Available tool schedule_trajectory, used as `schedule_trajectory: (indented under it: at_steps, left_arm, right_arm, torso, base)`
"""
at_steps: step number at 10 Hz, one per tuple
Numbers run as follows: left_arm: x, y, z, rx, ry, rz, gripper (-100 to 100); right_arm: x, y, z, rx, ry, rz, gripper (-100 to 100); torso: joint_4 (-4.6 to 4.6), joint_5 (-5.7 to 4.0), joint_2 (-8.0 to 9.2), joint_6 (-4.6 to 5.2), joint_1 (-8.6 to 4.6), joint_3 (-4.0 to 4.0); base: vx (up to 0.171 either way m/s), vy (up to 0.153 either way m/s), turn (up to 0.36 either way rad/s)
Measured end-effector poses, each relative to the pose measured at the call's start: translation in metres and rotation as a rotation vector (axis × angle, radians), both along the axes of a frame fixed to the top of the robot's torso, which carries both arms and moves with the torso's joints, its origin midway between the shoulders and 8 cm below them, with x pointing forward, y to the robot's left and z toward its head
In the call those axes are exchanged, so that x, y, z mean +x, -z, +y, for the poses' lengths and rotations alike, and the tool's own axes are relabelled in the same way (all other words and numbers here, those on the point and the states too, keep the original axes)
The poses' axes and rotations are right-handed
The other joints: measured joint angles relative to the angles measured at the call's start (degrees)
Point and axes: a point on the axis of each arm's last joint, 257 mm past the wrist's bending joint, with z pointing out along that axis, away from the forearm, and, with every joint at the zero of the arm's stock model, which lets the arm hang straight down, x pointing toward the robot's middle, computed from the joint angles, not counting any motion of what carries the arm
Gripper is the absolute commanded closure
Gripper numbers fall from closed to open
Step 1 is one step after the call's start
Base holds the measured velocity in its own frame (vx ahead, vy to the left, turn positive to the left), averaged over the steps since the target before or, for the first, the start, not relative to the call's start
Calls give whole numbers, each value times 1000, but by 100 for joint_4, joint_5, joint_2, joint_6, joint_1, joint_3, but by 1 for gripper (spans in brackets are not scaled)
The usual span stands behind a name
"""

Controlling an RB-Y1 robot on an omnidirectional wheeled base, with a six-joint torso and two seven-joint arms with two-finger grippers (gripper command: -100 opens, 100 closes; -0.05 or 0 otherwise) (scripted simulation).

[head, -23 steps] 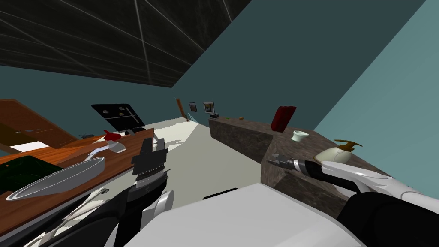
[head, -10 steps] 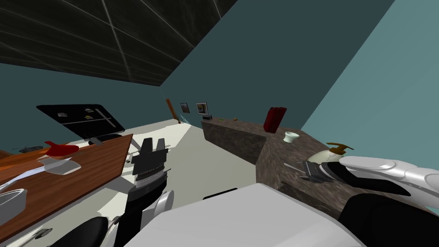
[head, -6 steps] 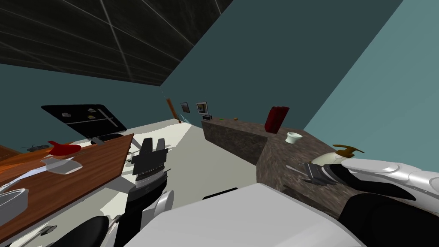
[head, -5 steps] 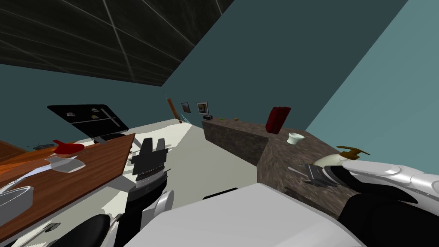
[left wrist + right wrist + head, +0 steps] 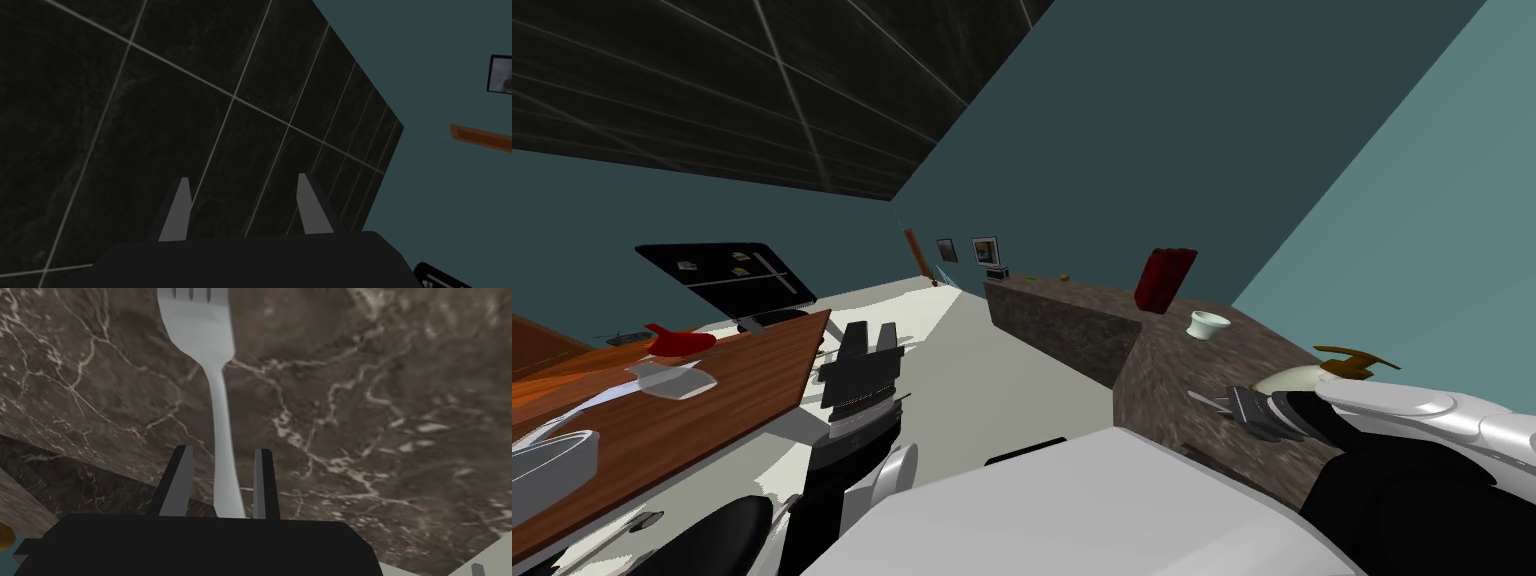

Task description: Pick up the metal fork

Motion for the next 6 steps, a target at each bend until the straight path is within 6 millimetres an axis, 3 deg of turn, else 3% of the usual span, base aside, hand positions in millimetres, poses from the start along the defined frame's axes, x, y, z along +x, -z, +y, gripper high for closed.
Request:
schedule_trajectory:
  at_steps: [1, 2, 3, 5, 6]
  left_arm:
    - [0, 0, 0, 0, 0, 0, 0]
    - [0, 0, 0, 0, 0, 0, 0]
    - [0, 0, 0, 0, 0, 0, 0]
    - [0, 0, 0, 0, 0, 0, 0]
    - [0, 0, 0, 0, 0, 0, 0]
  right_arm:
    - [0, 0, 0, 0, 0, 0, 100]
    - [0, 0, 0, 0, 0, 0, 0]
    - [0, 0, 0, 0, 0, 0, 100]
    - [13, -11, -1, -2, -13, -2, 100]
    - [13, -12, -1, -1, -13, -2, 0]
  torso:
    - [0, 1, 1, 0, 1, 1]
    - [1, 1, 2, 0, 1, 1]
    - [1, 1, 2, 0, 1, 1]
    - [5, 7, 22, 7, 13, 13]
    - [4, 3, 17, 4, 10, 10]
  base:
    - [0, 0, 0]
    - [0, 0, 0]
    - [-30, 18, -125]
    - [-35, 17, -63]
    - [0, 0, 0]
